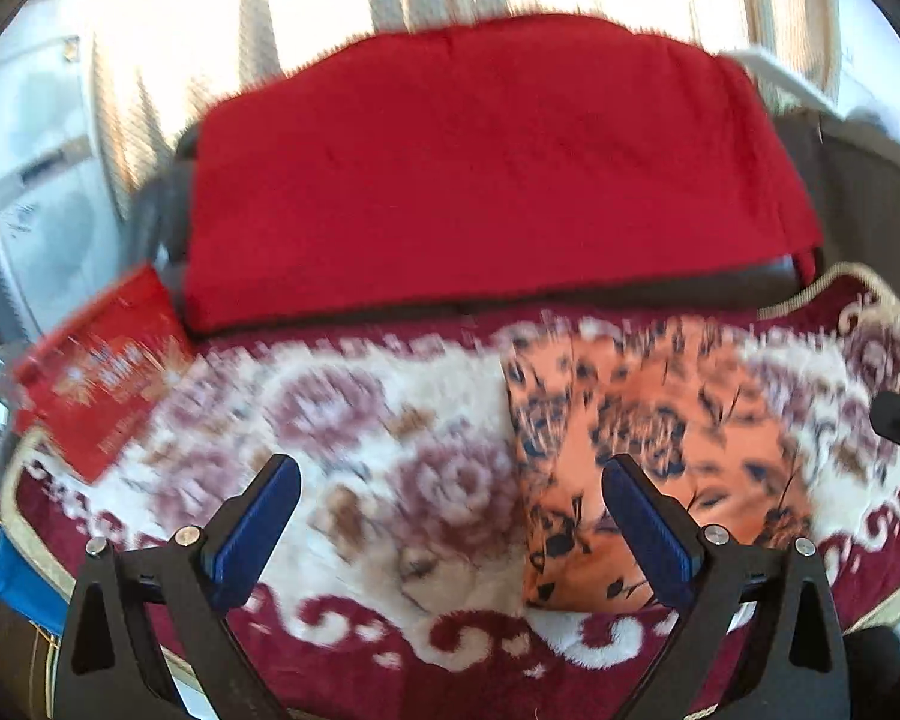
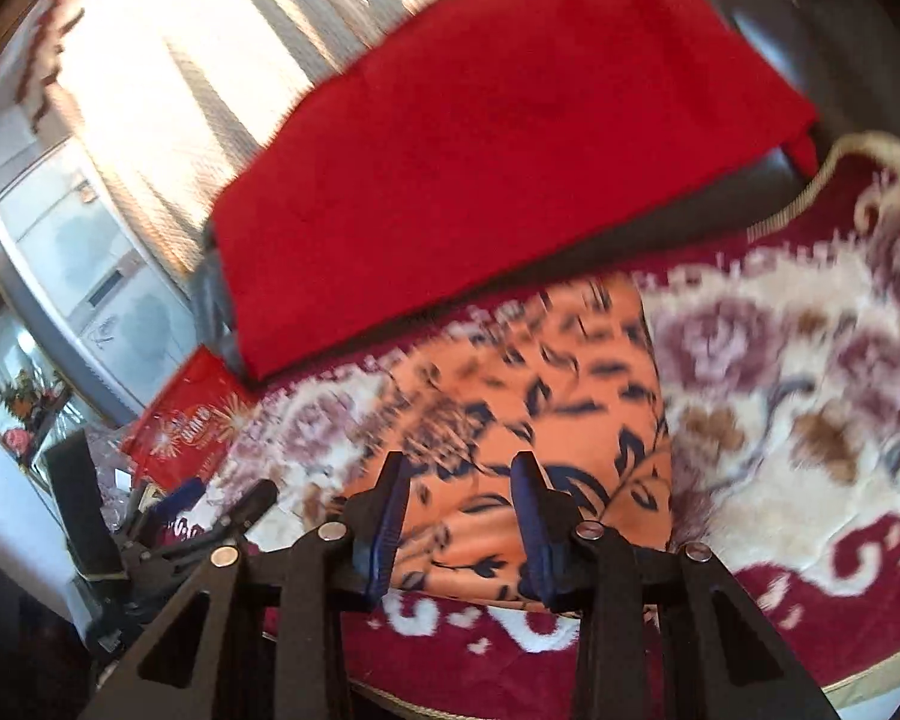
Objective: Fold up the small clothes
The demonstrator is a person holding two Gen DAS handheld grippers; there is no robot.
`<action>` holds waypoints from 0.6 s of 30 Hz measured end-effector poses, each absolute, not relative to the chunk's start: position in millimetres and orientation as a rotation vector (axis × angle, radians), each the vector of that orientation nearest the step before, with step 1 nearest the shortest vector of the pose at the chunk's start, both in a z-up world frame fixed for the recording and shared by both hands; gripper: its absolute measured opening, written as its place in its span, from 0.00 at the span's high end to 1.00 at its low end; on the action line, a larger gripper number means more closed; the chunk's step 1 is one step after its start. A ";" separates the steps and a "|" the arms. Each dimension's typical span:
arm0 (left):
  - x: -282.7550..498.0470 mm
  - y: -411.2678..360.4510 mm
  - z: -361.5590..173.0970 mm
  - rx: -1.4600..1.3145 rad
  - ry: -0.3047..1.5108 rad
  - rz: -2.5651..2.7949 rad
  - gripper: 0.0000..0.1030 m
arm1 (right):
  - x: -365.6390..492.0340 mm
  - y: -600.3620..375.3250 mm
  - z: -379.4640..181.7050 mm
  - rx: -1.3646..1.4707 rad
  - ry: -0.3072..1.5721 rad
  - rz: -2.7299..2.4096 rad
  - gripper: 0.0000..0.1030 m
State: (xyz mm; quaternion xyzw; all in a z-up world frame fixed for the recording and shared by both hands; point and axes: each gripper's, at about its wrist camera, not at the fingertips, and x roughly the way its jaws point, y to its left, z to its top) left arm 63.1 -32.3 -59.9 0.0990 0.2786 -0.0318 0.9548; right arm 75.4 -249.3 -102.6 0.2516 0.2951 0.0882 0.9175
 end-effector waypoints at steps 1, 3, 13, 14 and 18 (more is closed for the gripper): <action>58.0 -31.1 -53.4 0.196 0.553 -0.060 0.02 | 65.4 -246.3 -90.1 0.490 0.576 0.176 0.49; 48.0 -28.7 -35.2 0.181 0.527 -0.063 0.02 | 47.0 -245.9 -73.0 0.459 0.526 0.169 0.38; -9.0 -25.1 25.2 0.104 0.427 -0.044 0.02 | -18.1 -238.4 -23.8 0.387 0.391 0.167 0.38; -12.9 -26.6 29.0 0.111 0.414 -0.033 0.01 | -19.1 -238.7 -23.2 0.381 0.387 0.166 0.38; -28.0 -31.4 44.8 0.120 0.381 -0.016 0.00 | -37.3 -238.6 -17.4 0.354 0.363 0.155 0.37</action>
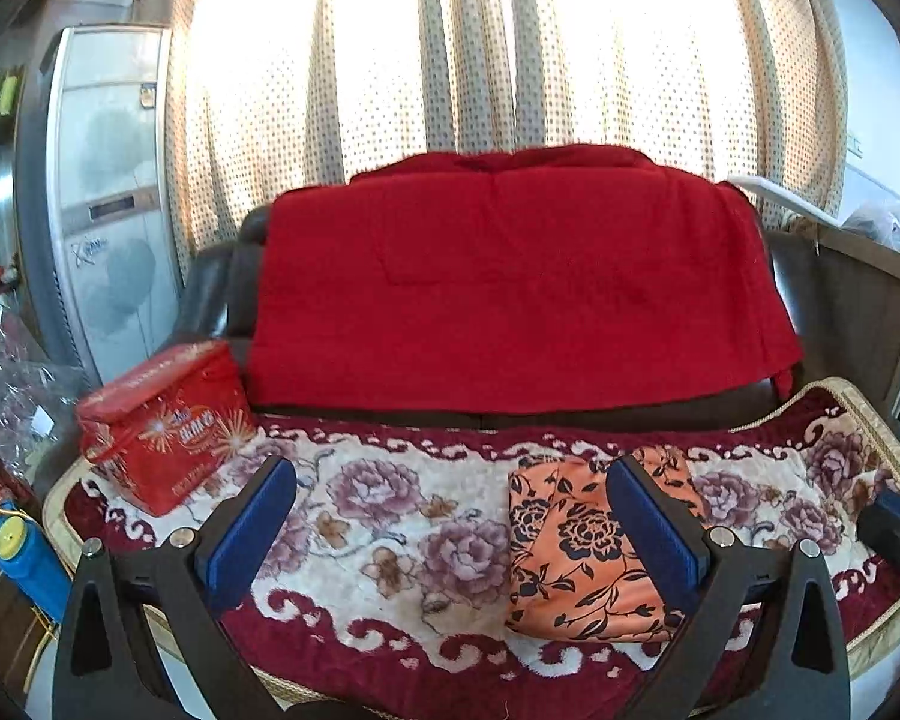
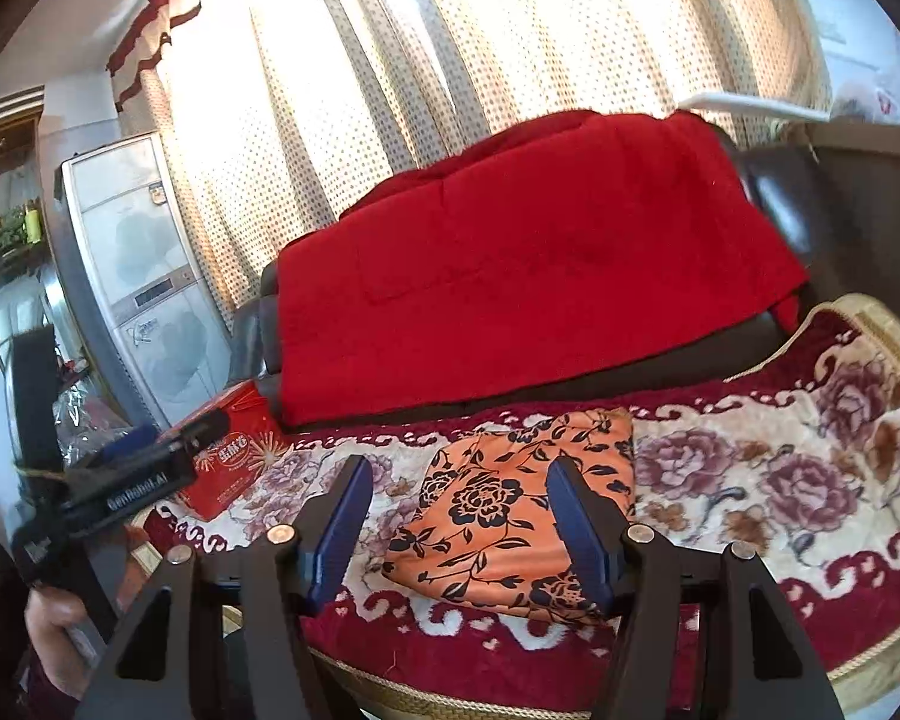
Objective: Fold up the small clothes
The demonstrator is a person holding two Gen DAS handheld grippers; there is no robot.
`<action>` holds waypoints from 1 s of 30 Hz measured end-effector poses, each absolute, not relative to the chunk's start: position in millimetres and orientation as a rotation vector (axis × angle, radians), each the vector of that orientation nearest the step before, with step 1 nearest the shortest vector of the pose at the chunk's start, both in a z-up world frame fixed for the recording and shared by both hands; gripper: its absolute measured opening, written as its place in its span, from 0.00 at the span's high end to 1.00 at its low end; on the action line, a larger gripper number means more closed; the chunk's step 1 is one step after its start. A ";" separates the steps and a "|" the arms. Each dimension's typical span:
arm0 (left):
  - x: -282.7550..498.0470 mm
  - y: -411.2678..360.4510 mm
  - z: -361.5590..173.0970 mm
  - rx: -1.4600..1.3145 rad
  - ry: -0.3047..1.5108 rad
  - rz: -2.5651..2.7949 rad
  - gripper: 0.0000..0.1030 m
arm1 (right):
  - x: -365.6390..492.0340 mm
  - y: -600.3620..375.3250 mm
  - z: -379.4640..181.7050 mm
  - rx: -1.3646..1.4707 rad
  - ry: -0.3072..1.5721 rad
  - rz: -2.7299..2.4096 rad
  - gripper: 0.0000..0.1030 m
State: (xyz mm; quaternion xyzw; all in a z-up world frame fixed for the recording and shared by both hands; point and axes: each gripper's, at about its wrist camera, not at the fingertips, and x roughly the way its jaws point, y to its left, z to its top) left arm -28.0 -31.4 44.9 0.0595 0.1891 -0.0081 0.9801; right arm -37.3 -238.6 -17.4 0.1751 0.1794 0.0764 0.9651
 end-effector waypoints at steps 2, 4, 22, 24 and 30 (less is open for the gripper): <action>-34.3 -31.7 51.0 0.117 0.370 -0.013 0.00 | -44.1 -240.1 -16.6 0.349 0.352 0.151 0.37; -39.9 -31.7 56.2 0.106 0.375 -0.016 0.00 | -50.3 -243.1 -16.7 0.354 0.344 0.153 0.37; -56.1 -6.8 56.1 0.099 0.329 0.067 0.00 | -64.8 -227.1 -22.3 0.370 0.348 0.192 0.33; -55.3 -0.9 55.4 0.098 0.336 0.076 0.00 | -66.4 -222.1 -20.2 0.360 0.342 0.199 0.33; -57.0 14.0 58.0 0.086 0.328 0.106 0.00 | -69.9 -208.8 -12.7 0.343 0.325 0.216 0.32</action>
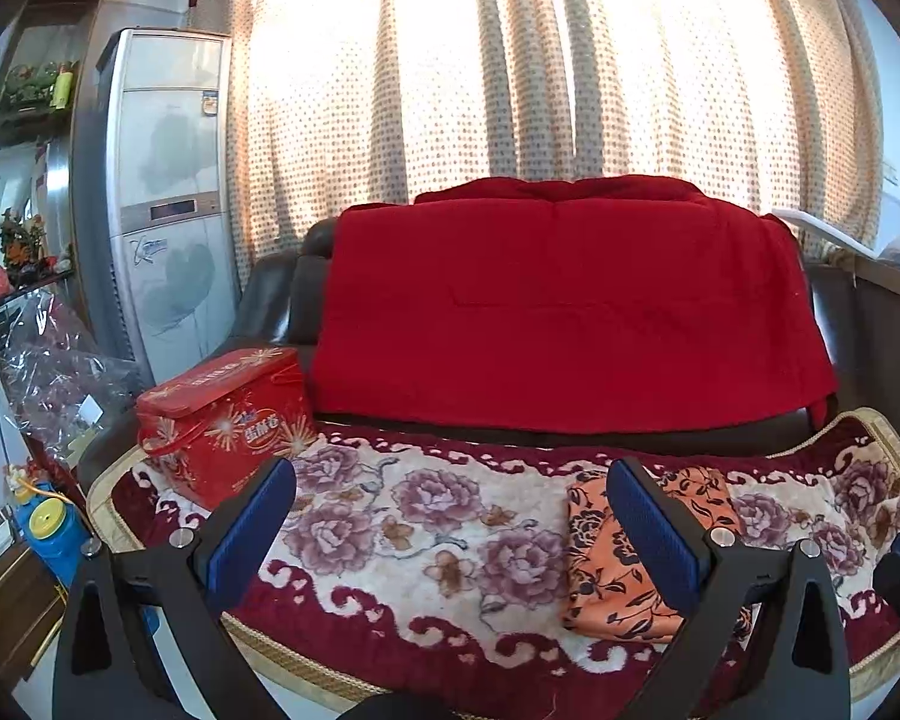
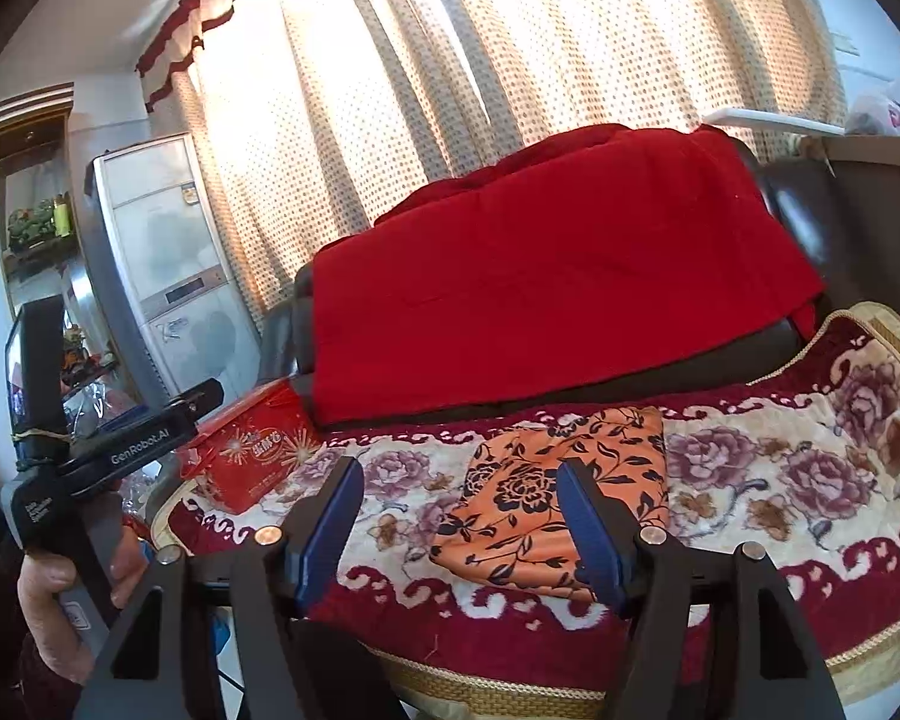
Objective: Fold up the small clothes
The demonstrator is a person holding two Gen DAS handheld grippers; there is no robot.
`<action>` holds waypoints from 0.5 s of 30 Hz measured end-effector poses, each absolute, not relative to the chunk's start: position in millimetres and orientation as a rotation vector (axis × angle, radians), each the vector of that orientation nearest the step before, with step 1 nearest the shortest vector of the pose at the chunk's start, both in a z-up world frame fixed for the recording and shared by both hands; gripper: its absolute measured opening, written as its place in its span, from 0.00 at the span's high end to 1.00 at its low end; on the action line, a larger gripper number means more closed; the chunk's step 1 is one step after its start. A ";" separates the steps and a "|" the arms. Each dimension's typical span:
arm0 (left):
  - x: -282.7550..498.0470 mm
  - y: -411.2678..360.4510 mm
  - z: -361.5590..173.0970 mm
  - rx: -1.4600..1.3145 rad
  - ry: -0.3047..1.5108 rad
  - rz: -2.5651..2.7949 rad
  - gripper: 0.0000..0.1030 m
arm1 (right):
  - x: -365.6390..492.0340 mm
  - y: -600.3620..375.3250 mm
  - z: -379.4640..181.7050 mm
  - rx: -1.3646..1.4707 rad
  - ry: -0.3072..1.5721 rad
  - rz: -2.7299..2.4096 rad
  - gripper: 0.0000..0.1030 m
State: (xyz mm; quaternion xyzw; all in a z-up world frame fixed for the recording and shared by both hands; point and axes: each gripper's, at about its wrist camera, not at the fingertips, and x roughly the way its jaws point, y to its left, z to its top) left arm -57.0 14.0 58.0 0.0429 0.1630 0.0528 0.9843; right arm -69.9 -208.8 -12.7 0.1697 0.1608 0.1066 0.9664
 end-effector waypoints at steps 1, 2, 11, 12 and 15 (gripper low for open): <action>-59.1 16.7 59.6 0.083 0.318 0.115 0.00 | -70.4 -206.0 -11.4 0.339 0.324 0.218 0.32; -61.3 19.1 61.4 0.082 0.307 0.121 0.00 | -70.1 -204.2 -10.2 0.334 0.324 0.222 0.32; -77.9 26.9 78.8 0.073 0.296 0.087 0.00 | -83.3 -193.5 2.7 0.304 0.280 0.221 0.30; -80.7 26.4 81.1 0.078 0.291 0.085 0.00 | -84.7 -193.3 4.3 0.299 0.274 0.217 0.30; -89.5 21.7 87.5 0.102 0.274 0.077 0.00 | -91.0 -191.4 9.8 0.284 0.253 0.207 0.30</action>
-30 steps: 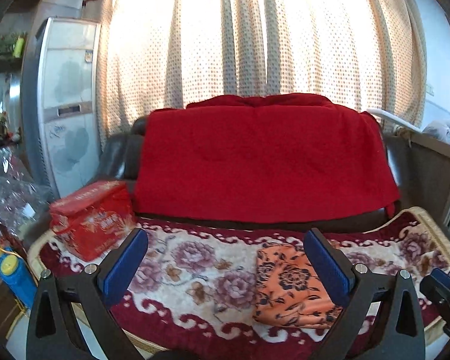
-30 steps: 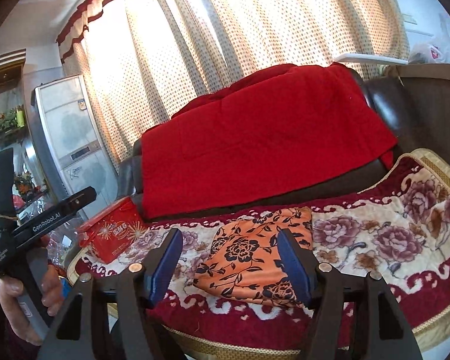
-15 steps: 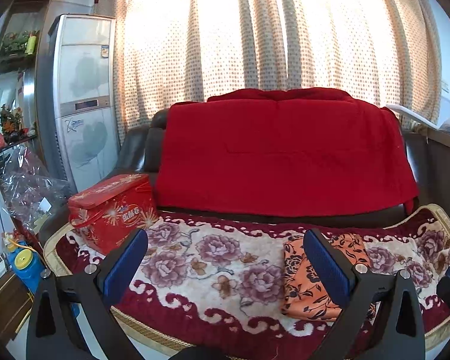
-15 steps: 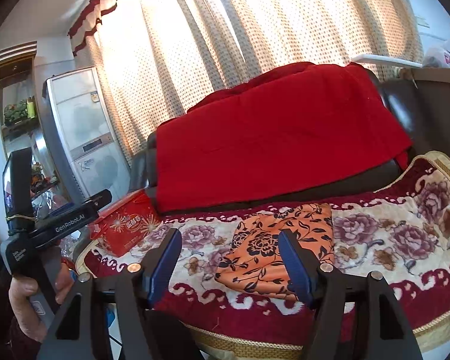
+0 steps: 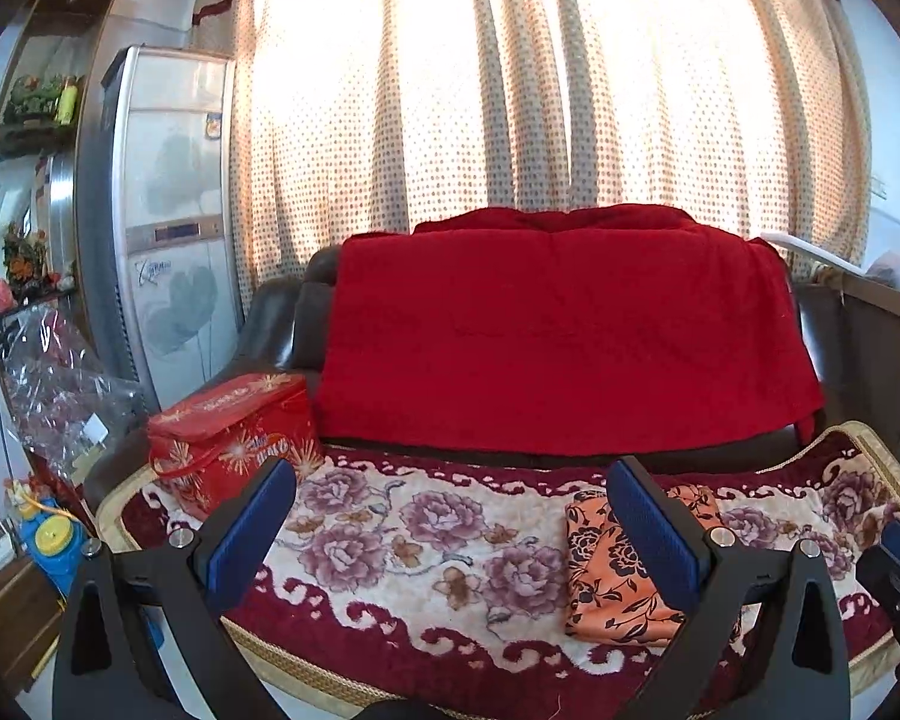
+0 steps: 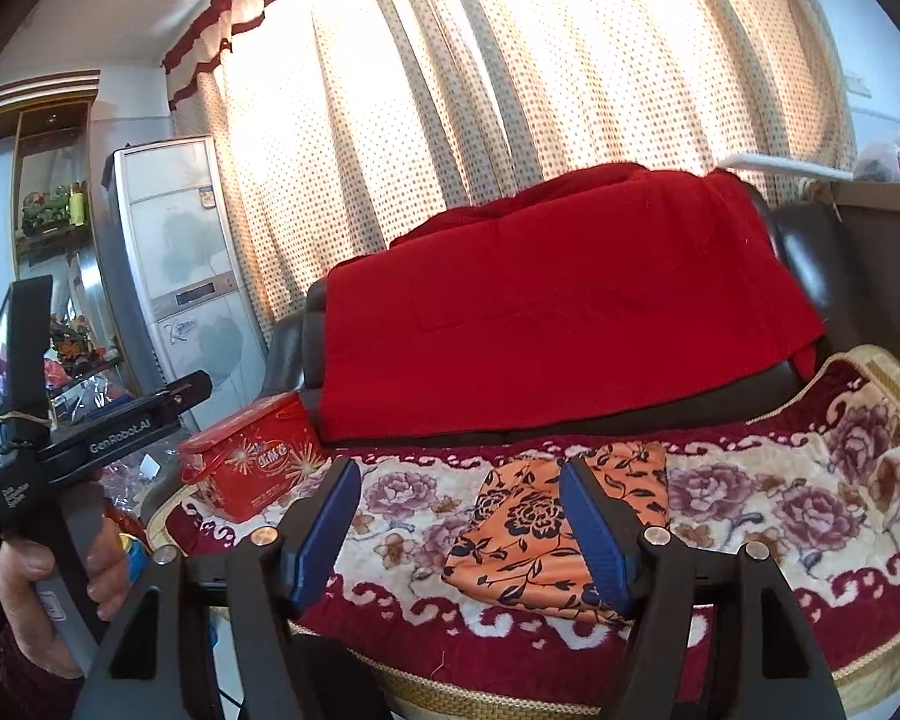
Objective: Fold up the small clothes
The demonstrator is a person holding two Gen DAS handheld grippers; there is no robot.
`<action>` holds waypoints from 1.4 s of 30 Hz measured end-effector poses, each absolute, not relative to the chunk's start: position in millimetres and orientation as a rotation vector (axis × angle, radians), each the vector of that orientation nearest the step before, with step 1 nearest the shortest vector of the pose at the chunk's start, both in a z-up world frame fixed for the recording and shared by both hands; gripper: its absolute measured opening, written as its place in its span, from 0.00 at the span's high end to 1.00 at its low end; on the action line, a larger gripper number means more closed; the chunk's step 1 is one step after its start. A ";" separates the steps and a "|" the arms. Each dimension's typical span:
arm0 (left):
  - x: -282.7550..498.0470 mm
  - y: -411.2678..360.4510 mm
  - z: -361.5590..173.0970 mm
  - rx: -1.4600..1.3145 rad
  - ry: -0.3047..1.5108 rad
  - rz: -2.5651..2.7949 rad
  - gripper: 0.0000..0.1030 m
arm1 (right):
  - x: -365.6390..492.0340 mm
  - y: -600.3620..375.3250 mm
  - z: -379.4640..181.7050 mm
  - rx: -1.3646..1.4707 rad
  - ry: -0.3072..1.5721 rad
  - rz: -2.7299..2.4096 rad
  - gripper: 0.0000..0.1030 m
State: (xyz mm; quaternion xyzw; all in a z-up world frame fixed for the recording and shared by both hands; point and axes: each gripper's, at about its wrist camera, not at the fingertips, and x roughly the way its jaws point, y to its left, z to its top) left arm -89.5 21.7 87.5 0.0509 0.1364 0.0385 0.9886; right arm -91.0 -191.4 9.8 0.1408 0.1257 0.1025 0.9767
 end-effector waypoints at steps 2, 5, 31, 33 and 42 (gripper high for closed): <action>-94.6 19.7 91.3 0.112 0.264 0.072 0.00 | -94.2 -191.2 13.4 0.281 0.243 0.207 0.30; -101.0 19.8 95.7 0.116 0.246 0.076 0.00 | -99.2 -189.9 17.2 0.281 0.227 0.210 0.28; -122.1 28.6 114.9 0.092 0.195 0.092 0.00 | -113.8 -191.1 30.7 0.265 0.178 0.209 0.25; -122.8 28.4 117.7 0.093 0.188 0.093 0.00 | -114.0 -189.4 34.2 0.265 0.166 0.210 0.22; -108.0 25.2 125.6 0.085 0.174 0.107 0.00 | -92.8 -183.4 53.4 0.253 0.122 0.219 0.19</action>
